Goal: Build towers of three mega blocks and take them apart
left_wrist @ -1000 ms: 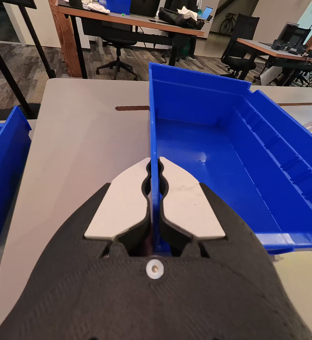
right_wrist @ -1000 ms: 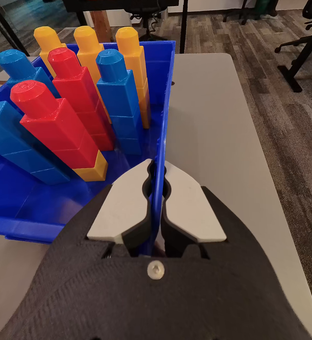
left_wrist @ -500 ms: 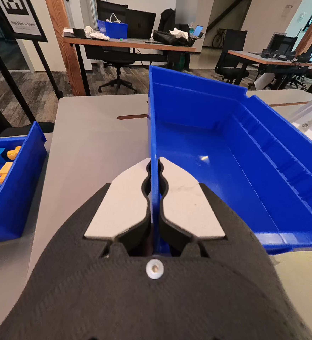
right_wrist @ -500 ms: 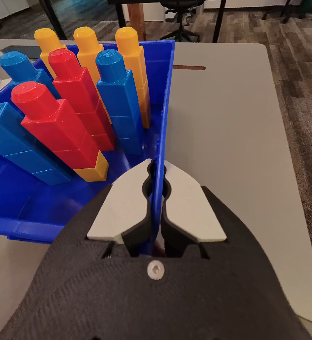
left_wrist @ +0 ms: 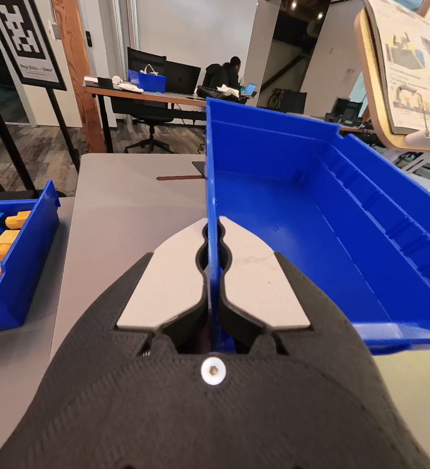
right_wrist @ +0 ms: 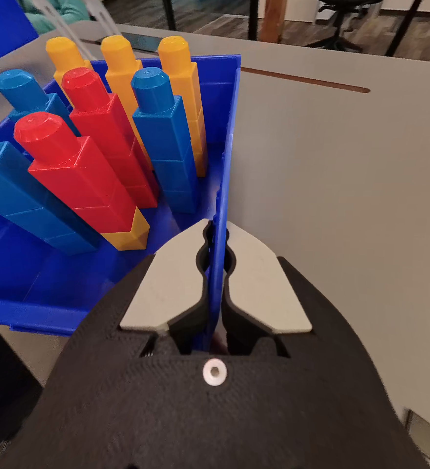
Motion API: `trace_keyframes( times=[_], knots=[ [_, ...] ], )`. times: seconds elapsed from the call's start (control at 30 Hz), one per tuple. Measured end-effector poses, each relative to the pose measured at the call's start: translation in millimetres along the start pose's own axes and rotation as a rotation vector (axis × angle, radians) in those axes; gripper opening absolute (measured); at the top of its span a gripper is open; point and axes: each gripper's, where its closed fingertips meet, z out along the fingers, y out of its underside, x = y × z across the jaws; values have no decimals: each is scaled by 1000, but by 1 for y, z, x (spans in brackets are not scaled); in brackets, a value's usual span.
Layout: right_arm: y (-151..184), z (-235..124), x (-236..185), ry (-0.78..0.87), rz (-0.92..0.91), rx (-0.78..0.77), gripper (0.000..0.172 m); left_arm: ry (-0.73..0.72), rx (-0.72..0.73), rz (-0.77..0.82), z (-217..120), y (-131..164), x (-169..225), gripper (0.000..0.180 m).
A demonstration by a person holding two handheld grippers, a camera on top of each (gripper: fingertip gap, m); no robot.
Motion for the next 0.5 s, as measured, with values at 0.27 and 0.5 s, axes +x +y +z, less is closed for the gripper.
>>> trace_keyframes(
  times=[0.27, 0.5],
  knots=[
    [1, 4, -33, -98, -60, -8, 6, -10, 29, 17, -12, -11, -1, 1],
    [-1, 11, -58, -134, -78, -9, 6, -18, 61, 9, -20, -21, -2, 1]
  ],
)
